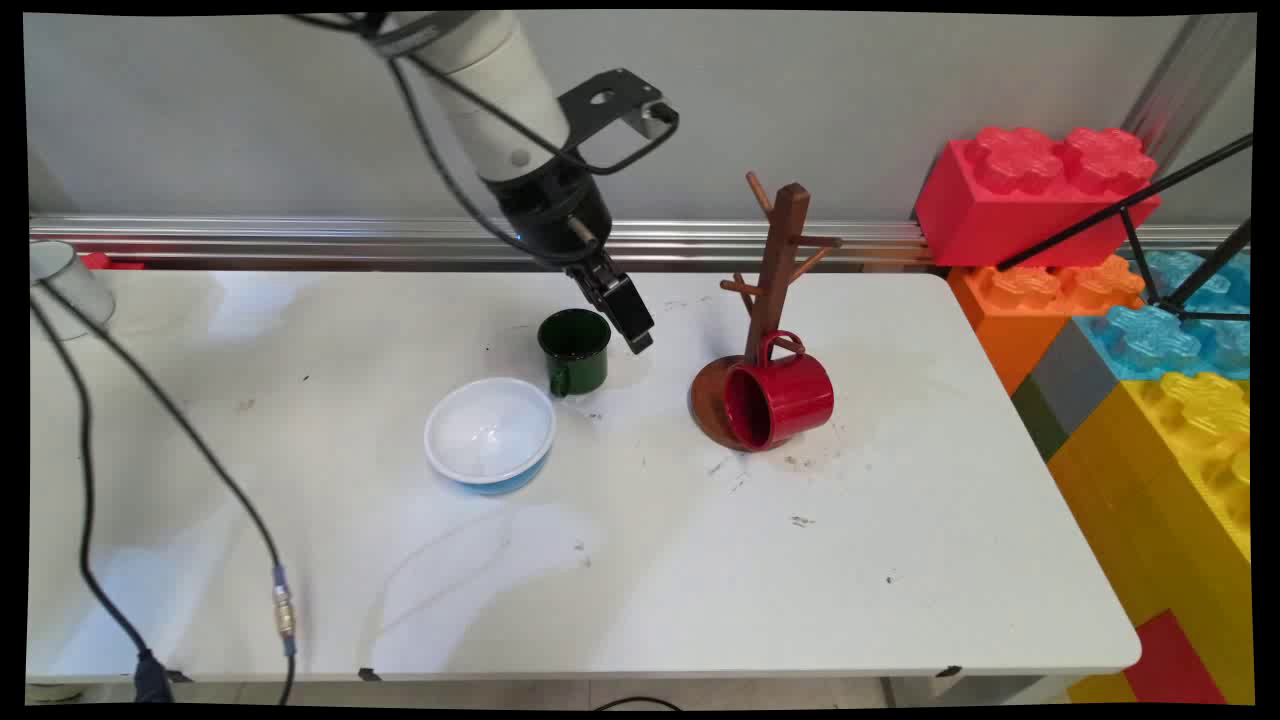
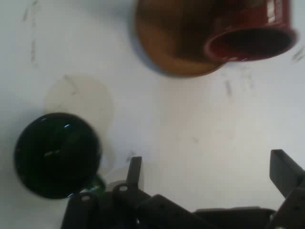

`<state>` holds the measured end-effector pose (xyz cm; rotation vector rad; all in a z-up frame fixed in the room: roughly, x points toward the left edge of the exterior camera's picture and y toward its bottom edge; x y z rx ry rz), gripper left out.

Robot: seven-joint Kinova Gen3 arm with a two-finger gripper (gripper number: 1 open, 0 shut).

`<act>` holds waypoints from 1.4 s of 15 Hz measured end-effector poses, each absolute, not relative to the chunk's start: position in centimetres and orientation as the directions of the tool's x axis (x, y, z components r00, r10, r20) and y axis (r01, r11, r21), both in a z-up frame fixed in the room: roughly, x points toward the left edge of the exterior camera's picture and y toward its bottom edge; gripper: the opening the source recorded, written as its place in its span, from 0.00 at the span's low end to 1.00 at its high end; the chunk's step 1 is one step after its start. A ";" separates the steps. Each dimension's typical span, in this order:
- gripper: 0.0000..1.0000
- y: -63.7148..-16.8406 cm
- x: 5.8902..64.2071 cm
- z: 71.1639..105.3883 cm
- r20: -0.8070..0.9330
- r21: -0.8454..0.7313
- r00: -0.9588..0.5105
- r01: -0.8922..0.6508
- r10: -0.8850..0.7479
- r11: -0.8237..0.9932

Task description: Pick up the red mug from the rack

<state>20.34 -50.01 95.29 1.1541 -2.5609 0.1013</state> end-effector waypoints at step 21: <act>1.00 -43.1 20.1 84.2 0.688 0.238 -0.356 -0.712 -0.632 0.661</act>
